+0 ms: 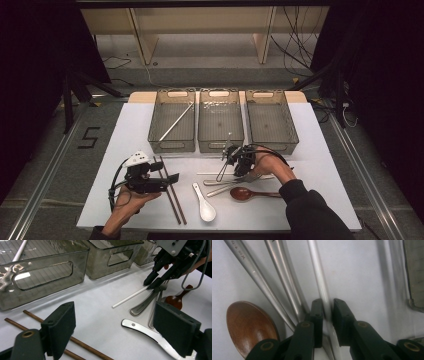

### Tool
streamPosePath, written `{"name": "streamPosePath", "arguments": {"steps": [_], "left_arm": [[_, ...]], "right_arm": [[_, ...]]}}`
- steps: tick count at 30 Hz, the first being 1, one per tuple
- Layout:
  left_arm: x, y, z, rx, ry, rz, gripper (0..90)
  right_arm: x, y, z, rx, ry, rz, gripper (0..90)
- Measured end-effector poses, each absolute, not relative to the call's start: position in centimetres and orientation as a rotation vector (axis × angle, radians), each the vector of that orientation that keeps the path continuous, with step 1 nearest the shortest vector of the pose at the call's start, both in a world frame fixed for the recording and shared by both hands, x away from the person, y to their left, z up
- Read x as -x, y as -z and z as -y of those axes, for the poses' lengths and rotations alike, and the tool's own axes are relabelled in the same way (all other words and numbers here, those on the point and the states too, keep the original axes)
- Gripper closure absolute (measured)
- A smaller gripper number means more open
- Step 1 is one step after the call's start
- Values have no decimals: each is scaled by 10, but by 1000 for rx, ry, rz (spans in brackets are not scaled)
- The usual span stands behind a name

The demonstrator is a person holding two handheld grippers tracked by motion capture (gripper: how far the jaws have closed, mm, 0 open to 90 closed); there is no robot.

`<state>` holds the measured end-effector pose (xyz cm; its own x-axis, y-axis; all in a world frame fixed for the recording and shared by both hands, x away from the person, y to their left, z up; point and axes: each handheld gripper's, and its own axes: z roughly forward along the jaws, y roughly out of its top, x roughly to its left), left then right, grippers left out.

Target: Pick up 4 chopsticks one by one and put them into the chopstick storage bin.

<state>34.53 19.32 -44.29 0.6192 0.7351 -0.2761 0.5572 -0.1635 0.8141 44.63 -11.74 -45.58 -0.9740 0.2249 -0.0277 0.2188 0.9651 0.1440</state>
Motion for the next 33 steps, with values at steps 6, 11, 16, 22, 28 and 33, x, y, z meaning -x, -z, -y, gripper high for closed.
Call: {"name": "streamPosePath", "arguments": {"steps": [6, 11, 16, 22, 28, 33], "left_arm": [[-345, 443, -192, -1845, -221, -1041, 181], [-345, 443, -192, -1846, -222, -1040, 181], [-346, 444, -193, -1847, -220, -1042, 181], [-346, 443, -193, -1847, -222, -1042, 181], [-346, 444, -193, -1841, -221, -1046, 181], [-346, 443, -193, -1843, -221, -1046, 181]], "right_arm": [[-446, 455, 116, -315, -203, -3075, 823], [-445, 456, 112, -231, -169, -3076, 845], [-445, 455, 110, -181, -153, -3074, 851], [-445, 450, 110, -157, -204, -3041, 852], [-444, 437, 112, -180, -290, -3014, 855], [-444, 428, 114, -193, -366, -2974, 856]]}}
